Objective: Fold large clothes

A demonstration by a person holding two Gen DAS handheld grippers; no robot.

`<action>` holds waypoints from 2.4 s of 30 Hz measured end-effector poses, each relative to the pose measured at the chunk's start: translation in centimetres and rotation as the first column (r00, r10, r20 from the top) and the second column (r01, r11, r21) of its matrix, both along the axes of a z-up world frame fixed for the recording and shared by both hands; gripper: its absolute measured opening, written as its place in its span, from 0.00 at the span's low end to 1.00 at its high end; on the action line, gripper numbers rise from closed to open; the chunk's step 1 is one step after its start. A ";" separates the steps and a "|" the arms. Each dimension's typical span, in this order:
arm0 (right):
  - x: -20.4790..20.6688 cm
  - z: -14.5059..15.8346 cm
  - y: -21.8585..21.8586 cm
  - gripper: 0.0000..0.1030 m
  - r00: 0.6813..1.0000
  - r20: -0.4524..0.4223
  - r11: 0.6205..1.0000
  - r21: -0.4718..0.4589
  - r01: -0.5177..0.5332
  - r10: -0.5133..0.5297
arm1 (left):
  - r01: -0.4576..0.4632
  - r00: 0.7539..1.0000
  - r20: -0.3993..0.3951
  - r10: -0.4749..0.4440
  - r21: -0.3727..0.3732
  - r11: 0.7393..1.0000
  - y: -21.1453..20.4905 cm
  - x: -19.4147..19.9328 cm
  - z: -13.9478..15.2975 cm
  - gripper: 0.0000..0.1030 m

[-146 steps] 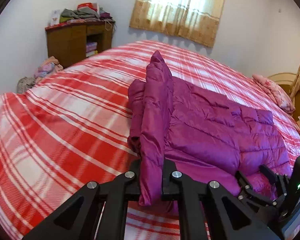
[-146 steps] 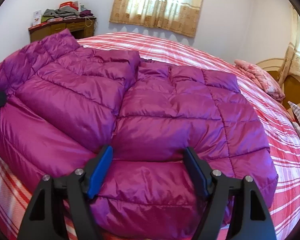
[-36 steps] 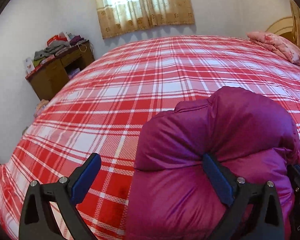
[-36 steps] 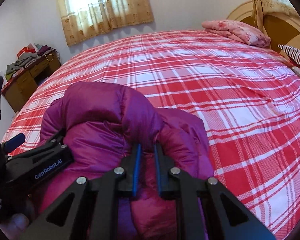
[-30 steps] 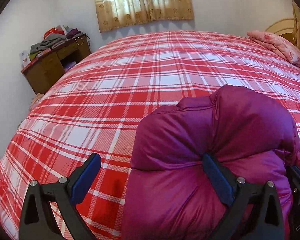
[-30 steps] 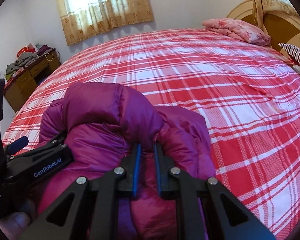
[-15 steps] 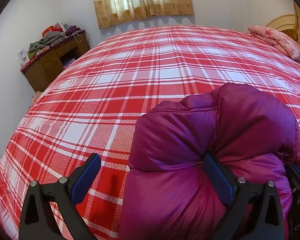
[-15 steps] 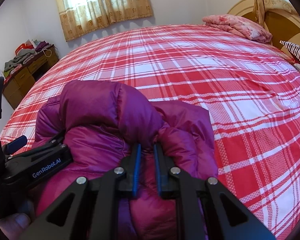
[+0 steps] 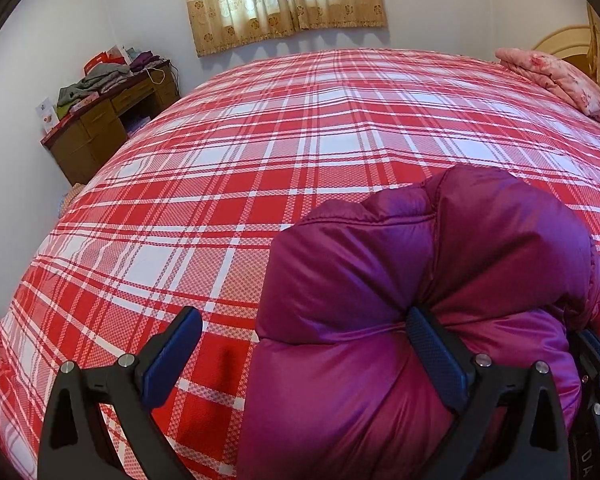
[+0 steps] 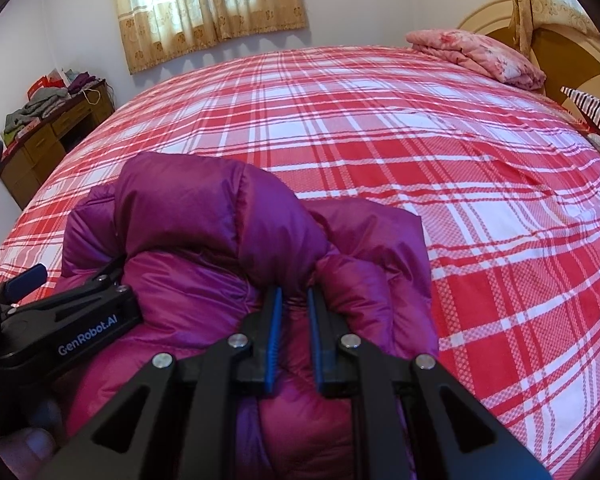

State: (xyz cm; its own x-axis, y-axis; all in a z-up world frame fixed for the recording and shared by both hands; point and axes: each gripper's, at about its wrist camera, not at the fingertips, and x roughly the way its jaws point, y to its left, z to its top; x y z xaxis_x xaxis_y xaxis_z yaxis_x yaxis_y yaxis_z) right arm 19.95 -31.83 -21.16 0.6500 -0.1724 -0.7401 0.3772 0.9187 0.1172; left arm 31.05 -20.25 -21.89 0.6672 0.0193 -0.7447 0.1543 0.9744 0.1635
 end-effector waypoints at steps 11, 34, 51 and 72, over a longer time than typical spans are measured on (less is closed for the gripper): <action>0.5 -0.2 0.3 0.14 1.000 -0.026 1.000 -0.031 -0.006 0.005 | 0.001 1.000 0.004 -0.001 0.019 1.000 -0.2 0.0 0.0 0.99; 0.1 -0.3 0.3 0.14 1.000 0.005 1.000 -0.017 -0.007 0.007 | 0.037 0.999 0.024 -0.036 -0.023 0.999 0.9 -4.1 0.6 0.99; 0.1 -0.3 0.4 0.14 1.000 0.000 0.999 -0.038 -0.004 0.004 | 0.030 0.999 0.026 -0.030 -0.027 0.999 0.8 -3.9 0.0 0.99; -0.1 -0.2 0.1 0.14 1.000 0.027 1.000 -0.007 -0.004 0.005 | 0.035 0.999 0.024 -0.035 -0.029 0.999 1.0 -3.8 0.1 0.99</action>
State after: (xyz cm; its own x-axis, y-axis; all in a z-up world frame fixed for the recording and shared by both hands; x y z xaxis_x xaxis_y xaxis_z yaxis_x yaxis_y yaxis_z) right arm 19.83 -31.74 -21.34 0.6707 -0.1746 -0.7209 0.3698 0.9212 0.1210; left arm 27.26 -19.30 -21.76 0.6843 -0.0264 -0.7287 0.1849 0.9730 0.1385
